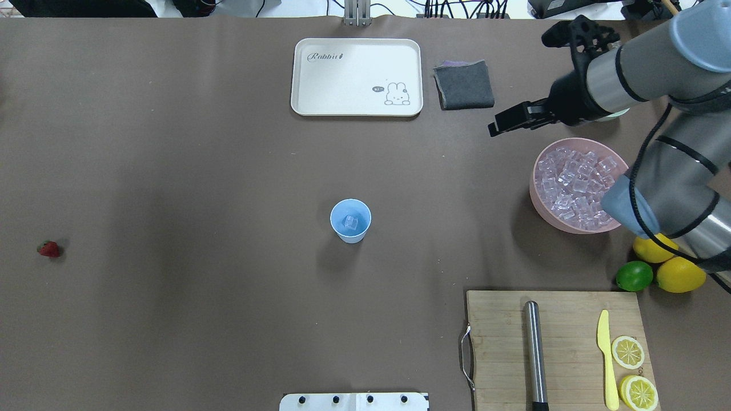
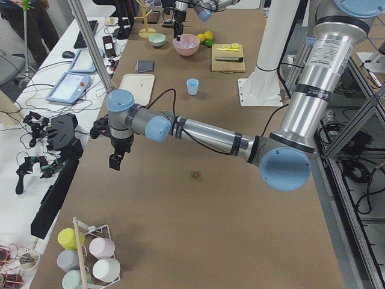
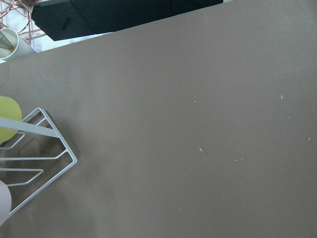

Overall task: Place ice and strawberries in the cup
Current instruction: 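Open the right gripper to drop the ice into the cup, then move the right gripper back over the pink ice bowl, then lower the right gripper into the ice and grasp a cube, then carry the ice cube with the right gripper over the blue cup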

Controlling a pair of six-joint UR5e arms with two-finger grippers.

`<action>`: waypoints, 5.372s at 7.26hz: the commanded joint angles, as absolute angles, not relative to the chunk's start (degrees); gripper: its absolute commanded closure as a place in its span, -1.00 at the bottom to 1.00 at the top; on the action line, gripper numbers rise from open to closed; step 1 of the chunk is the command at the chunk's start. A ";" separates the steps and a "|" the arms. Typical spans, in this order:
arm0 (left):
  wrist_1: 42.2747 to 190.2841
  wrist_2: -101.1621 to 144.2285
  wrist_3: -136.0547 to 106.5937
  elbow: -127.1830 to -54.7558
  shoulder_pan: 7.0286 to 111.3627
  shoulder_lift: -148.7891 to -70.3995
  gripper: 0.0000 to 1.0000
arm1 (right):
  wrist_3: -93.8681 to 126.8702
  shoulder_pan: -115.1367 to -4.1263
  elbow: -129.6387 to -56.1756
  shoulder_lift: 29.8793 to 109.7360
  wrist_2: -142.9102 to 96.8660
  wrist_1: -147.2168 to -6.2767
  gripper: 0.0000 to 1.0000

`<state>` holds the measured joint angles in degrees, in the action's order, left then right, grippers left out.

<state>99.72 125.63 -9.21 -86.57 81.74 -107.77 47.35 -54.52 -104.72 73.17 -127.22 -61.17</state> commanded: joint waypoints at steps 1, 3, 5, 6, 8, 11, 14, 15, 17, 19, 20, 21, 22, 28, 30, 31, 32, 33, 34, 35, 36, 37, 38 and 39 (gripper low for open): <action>103.51 125.51 -9.49 -87.18 81.74 -104.96 -0.96 | 47.37 -57.56 -108.36 81.35 -126.92 -61.08 -0.96; 105.56 125.51 -9.58 -87.45 81.83 -104.24 -0.96 | 47.90 -58.71 -109.94 87.07 -124.82 -61.08 -0.90; 105.64 125.42 -9.41 -87.19 81.65 -104.94 -0.96 | 52.26 -58.36 -109.51 88.94 -122.70 -61.17 -0.85; 105.64 125.42 -9.40 -87.19 81.48 -105.29 -0.96 | 54.47 -57.32 -109.16 88.95 -121.22 -61.17 -0.85; 105.47 125.42 -9.49 -86.93 81.39 -106.52 -0.96 | 57.28 -54.07 -107.85 88.16 -117.62 -61.26 -0.78; 105.56 125.42 -9.49 -87.01 81.30 -106.61 -0.96 | 58.10 -50.80 -104.77 87.18 -112.95 -61.35 -0.73; 105.47 125.33 -9.32 -86.92 81.30 -106.79 -0.96 | 58.01 -46.86 -102.75 85.97 -109.79 -61.87 -0.73; 105.56 125.33 -9.32 -86.92 81.30 -106.70 -0.96 | 58.09 -46.50 -102.22 85.70 -109.51 -61.96 -0.73; 105.56 125.33 -9.32 -86.92 81.30 -106.35 -0.96 | 57.92 -46.41 -101.52 85.96 -108.20 -62.14 -0.58; 105.56 125.33 -9.32 -86.92 81.30 -106.43 -0.96 | 57.92 -46.14 -101.07 85.78 -107.75 -62.14 -0.23; 105.56 125.33 -9.32 -86.75 81.30 -106.52 -0.96 | 57.83 -46.14 -101.25 85.69 -107.93 -62.14 0.24; 105.56 125.33 -9.32 -86.84 81.30 -106.52 -0.96 | 57.57 -46.32 -101.69 85.61 -108.54 -62.14 0.67; 105.56 125.33 -9.32 -86.84 81.30 -106.44 -0.96 | 57.13 -47.01 -101.78 85.52 -109.24 -62.14 1.00; 105.56 125.42 -9.58 -86.31 81.04 -106.70 -0.96 | 57.04 -53.61 -107.30 83.52 -115.75 -62.14 1.00; 105.64 125.42 -10.37 -86.74 80.60 -106.35 -0.96 | 57.04 -53.35 -107.05 78.43 -115.49 -62.05 1.00; 105.64 125.68 -10.37 -86.84 80.60 -106.26 -0.96 | 57.13 -52.22 -106.62 75.35 -115.14 -62.05 1.00; 105.56 125.86 -10.46 -86.66 80.60 -106.61 -0.96 | 57.13 -50.38 -106.52 72.89 -114.44 -62.14 1.00; 105.47 125.95 -10.46 -86.57 80.51 -106.70 -0.96 | 57.13 -48.45 -106.44 70.95 -112.95 -62.14 1.00; 105.47 125.95 -10.46 -86.75 79.64 -106.70 -0.96 | 57.22 -45.56 -106.26 69.01 -110.50 -62.14 1.00; 105.56 125.95 -10.46 -86.92 78.50 -106.79 -0.96 | 57.48 -43.00 -106.26 67.17 -107.87 -62.14 1.00; 105.64 125.95 -10.46 -87.27 77.88 -106.87 -0.96 | 57.13 -40.80 -106.26 66.37 -106.01 -61.88 1.00; 105.64 125.95 -10.46 -87.28 77.96 -106.87 -0.96 | 57.13 -39.04 -106.00 64.88 -104.69 -61.96 1.00; 105.56 125.95 -10.46 -87.10 77.87 -107.14 -0.96 | 57.13 -37.11 -106.00 64.17 -102.85 -61.96 1.00; 105.56 125.95 -10.46 -87.19 77.87 -107.23 -0.96 | 57.04 -34.91 -106.00 63.73 -100.74 -61.88 1.00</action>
<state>105.59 125.95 -10.46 -87.16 77.93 -107.07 57.12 -37.60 -106.04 64.55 -103.27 -61.94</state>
